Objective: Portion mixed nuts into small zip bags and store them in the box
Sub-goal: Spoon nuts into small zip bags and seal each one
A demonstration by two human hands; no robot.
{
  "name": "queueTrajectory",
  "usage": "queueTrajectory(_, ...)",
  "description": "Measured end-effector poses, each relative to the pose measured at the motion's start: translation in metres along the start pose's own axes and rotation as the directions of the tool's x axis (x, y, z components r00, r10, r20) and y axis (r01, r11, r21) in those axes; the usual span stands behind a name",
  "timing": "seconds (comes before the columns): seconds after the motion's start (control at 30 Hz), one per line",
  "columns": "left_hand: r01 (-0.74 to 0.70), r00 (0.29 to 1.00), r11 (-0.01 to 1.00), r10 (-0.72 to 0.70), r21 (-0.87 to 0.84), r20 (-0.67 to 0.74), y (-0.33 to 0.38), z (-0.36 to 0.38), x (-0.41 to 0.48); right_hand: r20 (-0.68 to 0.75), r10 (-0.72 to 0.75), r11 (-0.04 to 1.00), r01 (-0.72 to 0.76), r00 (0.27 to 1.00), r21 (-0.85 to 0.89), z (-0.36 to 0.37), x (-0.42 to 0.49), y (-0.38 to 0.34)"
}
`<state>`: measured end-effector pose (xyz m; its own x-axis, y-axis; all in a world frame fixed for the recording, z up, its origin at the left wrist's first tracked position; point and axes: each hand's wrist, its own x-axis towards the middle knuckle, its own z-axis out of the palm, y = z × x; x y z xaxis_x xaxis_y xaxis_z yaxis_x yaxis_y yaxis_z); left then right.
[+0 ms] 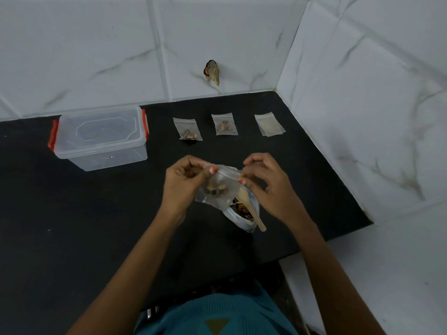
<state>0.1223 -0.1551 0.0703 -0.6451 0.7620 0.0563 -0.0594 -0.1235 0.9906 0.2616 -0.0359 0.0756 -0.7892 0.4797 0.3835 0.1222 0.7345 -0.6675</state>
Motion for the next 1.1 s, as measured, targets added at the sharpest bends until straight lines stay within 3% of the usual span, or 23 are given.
queueTrajectory(0.13,-0.020,1.000,0.999,0.021,-0.043,0.009,0.005,0.005,0.002,-0.086,0.114,0.976,-0.096,0.990,0.194,0.003,0.002,-0.008)
queueTrajectory(0.23,-0.043,0.999,0.998,0.043,-0.046,0.006,0.006,0.009,0.000,-0.140,0.346,0.853,-0.249,0.928,0.459,0.007,0.004,-0.021)
queueTrajectory(0.4,-0.077,0.997,0.995,0.075,-0.069,-0.021,0.007,0.009,-0.002,-0.093,0.463,0.699,-0.299,0.882,0.649,0.006,0.008,-0.029)
queueTrajectory(0.6,-0.083,0.997,0.992,0.082,-0.100,-0.011,0.012,0.009,-0.004,-0.005,0.565,0.628,-0.426,0.825,0.651,0.005,0.008,-0.027)
queueTrajectory(0.73,-0.026,0.998,0.988,0.035,-0.154,0.057,0.016,0.011,-0.008,-0.045,0.569,0.678,-0.438,0.821,0.590,0.005,0.009,-0.029)
queueTrajectory(0.93,0.044,0.993,0.999,-0.041,-0.024,0.107,0.019,0.010,-0.007,-0.054,0.525,0.711,-0.404,0.849,0.575,0.005,0.010,-0.037)
queueTrajectory(1.1,-0.036,0.997,0.993,0.028,0.111,0.067,0.022,0.009,-0.003,-0.003,0.483,0.685,-0.376,0.875,0.625,0.001,0.009,-0.044)
